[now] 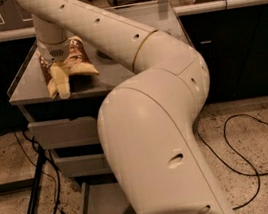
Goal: Place brown chip bag into bottom drawer
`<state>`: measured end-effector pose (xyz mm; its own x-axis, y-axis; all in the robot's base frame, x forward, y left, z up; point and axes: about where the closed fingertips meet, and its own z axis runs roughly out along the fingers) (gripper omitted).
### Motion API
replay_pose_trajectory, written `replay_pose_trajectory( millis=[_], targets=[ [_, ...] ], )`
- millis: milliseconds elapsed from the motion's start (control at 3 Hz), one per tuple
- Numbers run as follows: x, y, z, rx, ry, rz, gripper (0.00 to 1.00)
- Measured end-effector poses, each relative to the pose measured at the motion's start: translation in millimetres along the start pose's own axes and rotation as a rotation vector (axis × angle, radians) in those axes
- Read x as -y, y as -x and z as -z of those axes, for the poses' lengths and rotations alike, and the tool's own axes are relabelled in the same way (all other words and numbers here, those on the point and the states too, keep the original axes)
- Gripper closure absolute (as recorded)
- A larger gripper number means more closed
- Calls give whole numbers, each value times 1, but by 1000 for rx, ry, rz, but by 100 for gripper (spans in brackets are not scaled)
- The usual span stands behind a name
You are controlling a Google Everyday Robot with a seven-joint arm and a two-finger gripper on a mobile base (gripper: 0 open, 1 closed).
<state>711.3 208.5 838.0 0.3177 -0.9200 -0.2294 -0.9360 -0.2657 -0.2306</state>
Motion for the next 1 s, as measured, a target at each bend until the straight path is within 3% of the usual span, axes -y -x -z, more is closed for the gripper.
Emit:
replay_pose_trajectory(
  millis=[333,1000],
  targets=[
    [0,0,0,0,0,0,18],
    [0,0,0,0,0,0,66]
  ],
)
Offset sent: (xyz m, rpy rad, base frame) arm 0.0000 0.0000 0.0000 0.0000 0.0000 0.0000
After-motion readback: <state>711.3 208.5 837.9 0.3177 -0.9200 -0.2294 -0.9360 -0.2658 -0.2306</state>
